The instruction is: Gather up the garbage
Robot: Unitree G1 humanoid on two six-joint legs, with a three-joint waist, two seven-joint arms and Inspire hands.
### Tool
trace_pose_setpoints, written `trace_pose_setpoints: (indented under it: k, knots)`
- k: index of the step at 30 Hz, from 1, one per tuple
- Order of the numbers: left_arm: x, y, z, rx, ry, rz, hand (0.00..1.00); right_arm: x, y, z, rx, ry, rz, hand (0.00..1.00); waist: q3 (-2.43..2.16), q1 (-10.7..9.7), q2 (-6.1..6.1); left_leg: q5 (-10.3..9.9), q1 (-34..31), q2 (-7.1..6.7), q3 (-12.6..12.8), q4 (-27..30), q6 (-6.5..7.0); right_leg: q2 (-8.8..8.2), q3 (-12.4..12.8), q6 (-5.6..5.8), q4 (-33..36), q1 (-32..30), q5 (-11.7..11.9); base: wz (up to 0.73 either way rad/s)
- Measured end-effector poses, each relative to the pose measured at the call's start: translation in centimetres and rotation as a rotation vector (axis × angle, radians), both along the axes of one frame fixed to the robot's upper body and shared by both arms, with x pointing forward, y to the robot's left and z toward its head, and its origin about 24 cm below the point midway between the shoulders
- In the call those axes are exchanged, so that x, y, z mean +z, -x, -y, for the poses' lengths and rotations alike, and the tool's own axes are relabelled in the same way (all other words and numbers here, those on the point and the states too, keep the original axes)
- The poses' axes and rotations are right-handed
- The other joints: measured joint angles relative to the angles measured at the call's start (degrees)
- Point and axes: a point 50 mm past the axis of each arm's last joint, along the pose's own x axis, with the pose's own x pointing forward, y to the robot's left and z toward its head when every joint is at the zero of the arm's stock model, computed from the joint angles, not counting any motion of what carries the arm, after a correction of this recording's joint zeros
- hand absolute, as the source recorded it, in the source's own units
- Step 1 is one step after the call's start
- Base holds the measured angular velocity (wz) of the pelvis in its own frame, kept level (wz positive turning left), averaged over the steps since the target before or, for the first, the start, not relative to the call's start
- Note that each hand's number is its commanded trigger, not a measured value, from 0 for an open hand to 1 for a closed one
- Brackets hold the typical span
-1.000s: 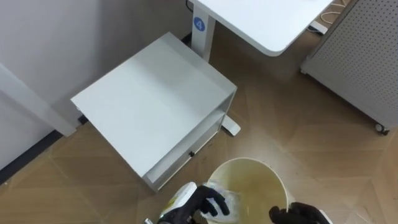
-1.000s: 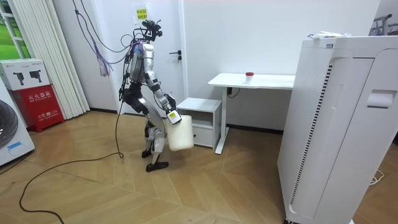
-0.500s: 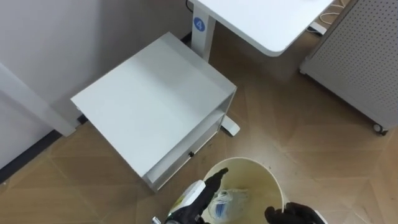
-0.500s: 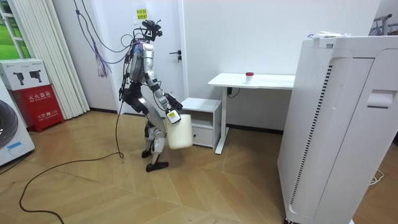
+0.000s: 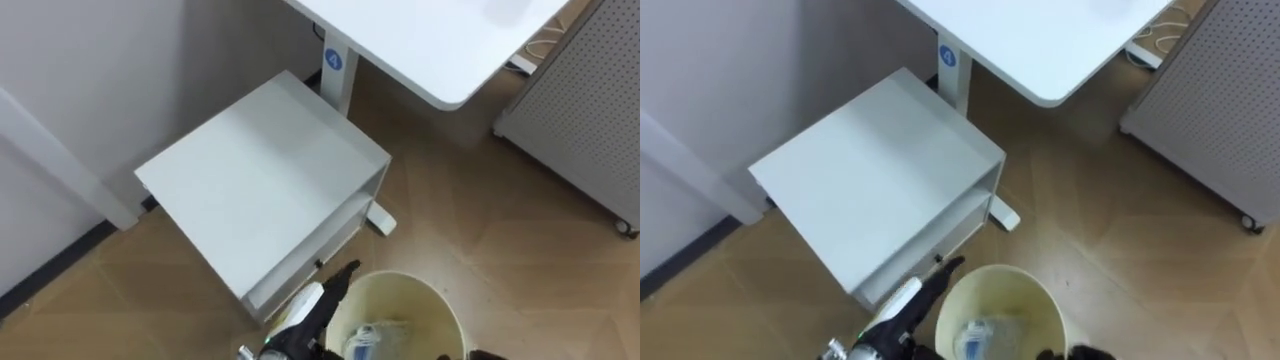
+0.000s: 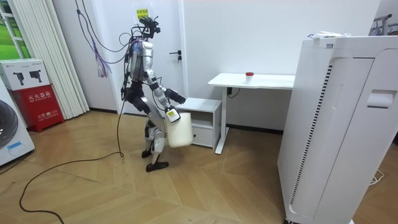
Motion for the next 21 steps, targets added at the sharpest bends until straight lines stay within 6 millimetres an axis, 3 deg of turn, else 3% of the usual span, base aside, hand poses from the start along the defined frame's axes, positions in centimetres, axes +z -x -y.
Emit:
trace_pose_setpoints:
  k: [3,5,7,10,14,19,21]
  knots:
    - [0.9,0.0,-1.2,0.091,0.050,0.054,0.00,0.0,0.2,0.0,-0.006,-0.004,0.007,1.00,-0.02,1.15,0.06,-0.38,3.06,0.34,-0.06,-1.20,-0.72,1.15,1.13,-0.11,-1.67,2.30,0.49,-0.38]
    - [1.5,0.6,-2.7,0.163,0.080,0.105,0.00,-0.2,0.8,0.1,-0.006,-0.016,0.017,1.00,-0.08,2.61,0.02,-0.59,7.73,0.18,-0.79,-3.78,-1.39,2.99,3.44,-0.22,-5.08,5.93,1.89,-0.72]
    - [2.2,0.7,-3.7,0.213,0.088,0.155,0.00,-0.1,1.3,0.2,-0.013,-0.019,0.034,1.00,-0.16,2.66,0.18,-0.35,10.74,-0.85,-3.26,-6.20,-1.97,3.46,3.67,-0.21,-7.86,8.60,3.07,-0.59]
    - [3.7,0.4,-5.2,0.306,0.112,0.247,0.00,0.1,1.8,0.1,0.017,0.015,0.049,1.00,-0.36,2.47,-0.09,-0.03,15.69,-2.00,-3.78,-10.10,-2.43,4.39,5.84,-0.08,-11.57,12.66,4.54,-0.48]
    - [4.5,1.0,-5.9,0.333,0.130,0.306,0.00,-0.2,3.5,0.3,0.013,0.025,0.038,1.00,-1.75,0.92,-0.45,-0.02,21.10,-2.88,-4.50,-13.40,-2.45,4.54,6.90,0.18,-14.31,17.29,4.68,-0.19]
    - [4.6,1.1,-6.6,0.367,0.118,0.326,0.00,-0.4,5.0,0.7,-0.022,0.012,0.026,1.00,-2.04,1.04,-0.30,-0.03,27.02,-3.21,-4.89,-15.58,-2.45,5.20,9.03,0.71,-17.25,22.60,5.43,-0.31]
    - [5.3,1.1,-7.6,0.406,0.120,0.361,0.00,-0.3,5.4,0.8,-0.028,0.000,0.039,1.00,-2.07,1.36,-0.33,-0.04,29.14,-3.43,-3.56,-16.50,-2.43,5.32,9.64,0.82,-17.25,23.16,5.65,-0.51]
